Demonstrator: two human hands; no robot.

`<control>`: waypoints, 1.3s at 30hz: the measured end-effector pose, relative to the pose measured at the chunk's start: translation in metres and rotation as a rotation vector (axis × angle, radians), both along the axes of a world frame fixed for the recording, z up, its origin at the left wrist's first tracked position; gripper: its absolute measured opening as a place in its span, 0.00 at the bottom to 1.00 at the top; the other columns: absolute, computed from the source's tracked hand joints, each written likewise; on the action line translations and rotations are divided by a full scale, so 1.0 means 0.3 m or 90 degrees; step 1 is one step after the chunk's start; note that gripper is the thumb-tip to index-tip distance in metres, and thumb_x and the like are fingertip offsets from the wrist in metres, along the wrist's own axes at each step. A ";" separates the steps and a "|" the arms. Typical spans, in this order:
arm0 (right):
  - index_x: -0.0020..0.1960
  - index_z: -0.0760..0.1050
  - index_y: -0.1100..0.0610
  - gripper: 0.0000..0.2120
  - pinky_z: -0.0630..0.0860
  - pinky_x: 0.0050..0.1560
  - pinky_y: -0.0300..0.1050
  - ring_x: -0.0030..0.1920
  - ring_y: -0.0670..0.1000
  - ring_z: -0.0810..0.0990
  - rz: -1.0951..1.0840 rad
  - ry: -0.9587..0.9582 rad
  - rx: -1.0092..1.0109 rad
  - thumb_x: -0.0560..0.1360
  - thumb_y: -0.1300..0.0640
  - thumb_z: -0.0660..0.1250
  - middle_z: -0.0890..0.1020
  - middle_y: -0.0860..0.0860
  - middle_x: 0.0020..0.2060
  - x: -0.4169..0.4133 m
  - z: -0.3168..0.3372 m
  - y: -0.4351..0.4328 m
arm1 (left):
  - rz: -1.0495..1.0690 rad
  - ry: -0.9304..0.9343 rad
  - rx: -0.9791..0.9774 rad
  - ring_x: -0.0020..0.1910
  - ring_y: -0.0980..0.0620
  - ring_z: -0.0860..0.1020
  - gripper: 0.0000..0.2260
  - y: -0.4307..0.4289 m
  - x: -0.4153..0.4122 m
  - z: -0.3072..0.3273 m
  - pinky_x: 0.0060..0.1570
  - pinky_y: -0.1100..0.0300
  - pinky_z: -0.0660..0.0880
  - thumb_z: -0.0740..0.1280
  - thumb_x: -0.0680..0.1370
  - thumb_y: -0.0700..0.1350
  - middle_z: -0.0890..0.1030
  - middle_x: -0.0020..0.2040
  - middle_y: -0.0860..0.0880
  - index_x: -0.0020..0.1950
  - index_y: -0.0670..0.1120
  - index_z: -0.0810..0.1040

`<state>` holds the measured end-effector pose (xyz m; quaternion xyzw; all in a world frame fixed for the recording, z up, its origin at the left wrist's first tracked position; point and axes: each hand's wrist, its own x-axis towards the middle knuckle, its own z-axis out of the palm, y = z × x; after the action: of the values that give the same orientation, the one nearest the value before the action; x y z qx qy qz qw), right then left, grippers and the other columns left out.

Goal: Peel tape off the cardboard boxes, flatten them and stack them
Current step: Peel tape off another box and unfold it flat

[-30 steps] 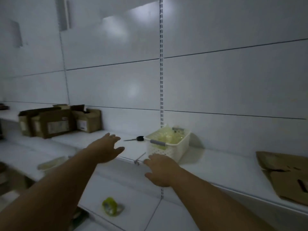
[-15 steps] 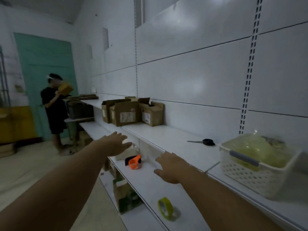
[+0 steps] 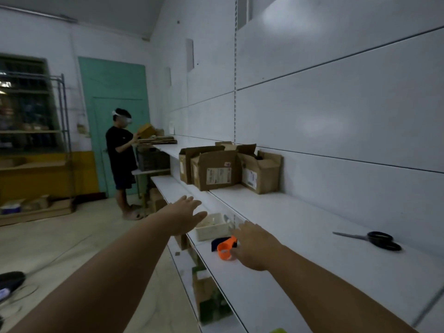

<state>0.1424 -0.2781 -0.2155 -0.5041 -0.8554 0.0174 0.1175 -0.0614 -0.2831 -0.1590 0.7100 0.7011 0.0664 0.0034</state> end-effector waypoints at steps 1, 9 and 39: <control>0.70 0.64 0.51 0.25 0.67 0.64 0.48 0.64 0.54 0.70 0.001 -0.023 0.001 0.76 0.42 0.62 0.71 0.52 0.66 -0.025 0.000 0.026 | -0.006 0.000 0.009 0.77 0.49 0.47 0.26 0.033 -0.022 -0.007 0.73 0.48 0.49 0.52 0.80 0.59 0.51 0.78 0.48 0.76 0.51 0.54; 0.75 0.57 0.53 0.26 0.56 0.74 0.52 0.74 0.55 0.57 -0.024 -0.131 0.012 0.80 0.45 0.55 0.61 0.55 0.74 -0.200 0.075 0.263 | -0.114 0.008 0.044 0.77 0.50 0.47 0.26 0.297 -0.221 -0.017 0.73 0.49 0.50 0.53 0.80 0.58 0.52 0.78 0.49 0.76 0.51 0.55; 0.75 0.55 0.59 0.32 0.62 0.69 0.52 0.74 0.55 0.58 -0.333 0.085 0.297 0.77 0.47 0.62 0.59 0.55 0.75 0.025 0.181 1.128 | -0.326 -0.078 -0.081 0.67 0.49 0.68 0.22 1.099 -0.087 -0.041 0.63 0.55 0.66 0.55 0.80 0.58 0.69 0.69 0.47 0.72 0.52 0.62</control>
<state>0.1499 0.0603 -0.1612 -0.6637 -0.6687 -0.1761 0.2852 -0.0875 0.0465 -0.1713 0.8570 0.5003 0.0616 0.1071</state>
